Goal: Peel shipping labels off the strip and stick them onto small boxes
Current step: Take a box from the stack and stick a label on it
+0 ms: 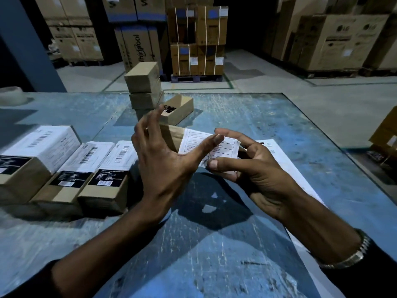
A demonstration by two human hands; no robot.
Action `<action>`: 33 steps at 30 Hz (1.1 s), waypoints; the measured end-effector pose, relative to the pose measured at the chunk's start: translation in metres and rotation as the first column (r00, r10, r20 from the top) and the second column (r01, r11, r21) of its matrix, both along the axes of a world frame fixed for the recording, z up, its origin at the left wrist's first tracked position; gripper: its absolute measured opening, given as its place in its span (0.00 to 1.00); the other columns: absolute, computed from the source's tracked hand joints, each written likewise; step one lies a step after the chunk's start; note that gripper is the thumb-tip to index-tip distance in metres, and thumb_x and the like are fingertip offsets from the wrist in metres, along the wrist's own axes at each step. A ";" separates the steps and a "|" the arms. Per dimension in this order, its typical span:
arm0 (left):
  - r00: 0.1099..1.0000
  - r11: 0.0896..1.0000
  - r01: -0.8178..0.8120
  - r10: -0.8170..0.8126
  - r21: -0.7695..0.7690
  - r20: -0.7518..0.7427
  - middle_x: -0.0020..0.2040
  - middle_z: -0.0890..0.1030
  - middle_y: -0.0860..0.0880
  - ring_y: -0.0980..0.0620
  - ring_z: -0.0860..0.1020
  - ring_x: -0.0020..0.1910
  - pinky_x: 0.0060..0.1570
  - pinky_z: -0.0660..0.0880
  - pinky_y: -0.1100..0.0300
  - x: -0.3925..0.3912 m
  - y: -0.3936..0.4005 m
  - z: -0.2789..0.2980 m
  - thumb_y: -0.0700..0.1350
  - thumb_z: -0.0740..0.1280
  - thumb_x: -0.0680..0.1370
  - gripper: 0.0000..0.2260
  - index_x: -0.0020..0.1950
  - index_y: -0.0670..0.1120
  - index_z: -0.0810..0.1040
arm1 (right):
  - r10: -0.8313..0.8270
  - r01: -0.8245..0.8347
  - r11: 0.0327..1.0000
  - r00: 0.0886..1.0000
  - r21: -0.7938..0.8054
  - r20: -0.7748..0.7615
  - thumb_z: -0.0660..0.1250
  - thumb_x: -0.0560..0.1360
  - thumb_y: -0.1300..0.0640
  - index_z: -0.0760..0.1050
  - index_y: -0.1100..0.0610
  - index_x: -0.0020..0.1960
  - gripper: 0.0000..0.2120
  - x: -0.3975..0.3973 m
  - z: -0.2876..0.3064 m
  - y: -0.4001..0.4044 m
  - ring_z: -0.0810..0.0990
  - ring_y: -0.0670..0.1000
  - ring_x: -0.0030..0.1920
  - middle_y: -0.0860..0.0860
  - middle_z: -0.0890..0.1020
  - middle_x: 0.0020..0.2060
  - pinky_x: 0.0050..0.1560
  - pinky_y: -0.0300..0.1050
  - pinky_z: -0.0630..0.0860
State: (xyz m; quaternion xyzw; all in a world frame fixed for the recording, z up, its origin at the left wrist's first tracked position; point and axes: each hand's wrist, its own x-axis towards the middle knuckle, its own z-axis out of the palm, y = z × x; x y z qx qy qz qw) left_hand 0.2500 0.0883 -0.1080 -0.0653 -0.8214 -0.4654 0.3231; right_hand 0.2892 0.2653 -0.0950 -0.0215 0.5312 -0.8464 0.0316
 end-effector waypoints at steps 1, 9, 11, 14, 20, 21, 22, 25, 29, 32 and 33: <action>1.000 1.000 -0.006 0.006 0.016 -0.017 0.75 0.66 0.49 0.48 0.66 0.75 0.71 0.72 0.48 0.000 0.001 0.000 0.83 0.67 0.63 0.52 0.80 0.57 0.64 | 0.009 -0.009 1.000 1.000 -0.029 0.002 0.77 0.61 0.73 0.80 0.60 0.70 0.37 0.000 0.000 -0.002 0.88 0.58 0.56 0.66 0.85 0.61 0.53 0.49 0.86; 0.991 0.969 0.096 -0.071 0.228 -0.116 0.66 0.76 0.52 0.61 0.78 0.63 0.60 0.78 0.63 -0.011 0.000 0.005 0.68 0.79 0.70 0.44 0.78 0.51 0.65 | 0.024 -0.019 0.982 0.999 -0.186 0.027 0.73 0.69 0.71 0.76 0.66 0.73 0.31 0.000 0.000 0.000 0.84 0.62 0.66 0.63 0.85 0.64 0.62 0.52 0.84; 0.987 0.967 0.113 -0.082 0.230 -0.138 0.60 0.78 0.57 0.67 0.79 0.58 0.54 0.77 0.70 -0.014 -0.002 0.005 0.60 0.80 0.73 0.36 0.74 0.49 0.69 | 0.018 -0.011 0.981 0.999 -0.193 0.030 0.72 0.70 0.71 0.75 0.66 0.73 0.31 0.000 0.001 0.003 0.84 0.61 0.66 0.62 0.85 0.64 0.62 0.51 0.84; 0.987 0.956 0.129 -0.099 0.265 -0.124 0.60 0.78 0.55 0.62 0.80 0.57 0.54 0.78 0.66 -0.015 -0.002 0.003 0.54 0.77 0.79 0.26 0.71 0.48 0.71 | 0.013 -0.009 0.984 1.000 -0.179 0.021 0.73 0.69 0.71 0.74 0.66 0.74 0.32 0.000 0.002 0.004 0.84 0.61 0.66 0.62 0.85 0.64 0.61 0.52 0.85; 0.987 0.944 0.158 -0.159 0.289 -0.021 0.70 0.71 0.52 0.54 0.75 0.69 0.68 0.74 0.55 -0.007 0.008 -0.002 0.72 0.71 0.72 0.41 0.78 0.55 0.63 | -0.046 0.045 0.995 0.999 -0.093 -0.007 0.78 0.63 0.71 0.79 0.60 0.69 0.35 0.002 -0.001 -0.002 0.87 0.59 0.60 0.64 0.85 0.62 0.56 0.50 0.86; 0.991 0.959 0.127 -0.134 0.252 0.009 0.71 0.68 0.52 0.54 0.71 0.71 0.71 0.72 0.54 -0.006 0.010 -0.002 0.76 0.72 0.68 0.49 0.81 0.55 0.60 | -0.048 0.046 0.997 0.999 -0.066 -0.018 0.79 0.63 0.70 0.80 0.59 0.70 0.35 0.003 -0.002 -0.004 0.87 0.59 0.60 0.64 0.85 0.62 0.56 0.50 0.86; 0.994 0.968 0.096 -0.105 0.230 0.028 0.71 0.67 0.53 0.54 0.70 0.73 0.72 0.71 0.52 -0.007 0.011 -0.002 0.77 0.73 0.65 0.54 0.83 0.54 0.58 | -0.046 0.045 0.998 0.999 -0.042 -0.028 0.79 0.63 0.70 0.80 0.58 0.70 0.35 0.004 -0.002 -0.005 0.87 0.59 0.61 0.63 0.85 0.62 0.57 0.50 0.86; 0.994 0.953 0.110 -0.110 0.284 -0.015 0.69 0.69 0.52 0.54 0.72 0.71 0.71 0.75 0.50 -0.010 0.010 -0.004 0.75 0.75 0.65 0.52 0.81 0.51 0.62 | -0.063 0.062 0.998 0.998 -0.033 -0.028 0.80 0.62 0.69 0.81 0.56 0.68 0.35 0.005 -0.003 -0.007 0.88 0.58 0.59 0.61 0.87 0.58 0.54 0.48 0.86; 0.993 0.944 0.112 -0.091 0.311 -0.080 0.63 0.69 0.61 0.63 0.73 0.67 0.66 0.71 0.67 -0.012 0.011 -0.004 0.68 0.75 0.72 0.39 0.77 0.54 0.67 | -0.070 0.069 0.996 0.998 -0.060 -0.009 0.79 0.61 0.70 0.82 0.58 0.67 0.34 0.004 -0.004 -0.007 0.88 0.59 0.59 0.63 0.86 0.61 0.51 0.47 0.87; 0.993 0.949 0.090 -0.061 0.301 -0.104 0.61 0.69 0.63 0.71 0.71 0.65 0.62 0.67 0.77 -0.013 0.010 -0.004 0.61 0.75 0.77 0.35 0.79 0.48 0.69 | -0.072 0.071 0.996 0.997 -0.051 -0.014 0.79 0.61 0.69 0.81 0.59 0.68 0.35 0.004 -0.004 -0.006 0.88 0.58 0.59 0.61 0.86 0.60 0.51 0.47 0.86; 0.993 0.954 0.081 -0.052 0.289 -0.108 0.61 0.68 0.64 0.74 0.70 0.63 0.61 0.66 0.79 -0.013 0.009 -0.004 0.58 0.74 0.79 0.33 0.79 0.46 0.69 | -0.074 0.073 0.996 0.997 -0.047 -0.018 0.79 0.61 0.69 0.81 0.59 0.68 0.35 0.003 -0.004 -0.005 0.88 0.57 0.58 0.61 0.87 0.60 0.51 0.47 0.86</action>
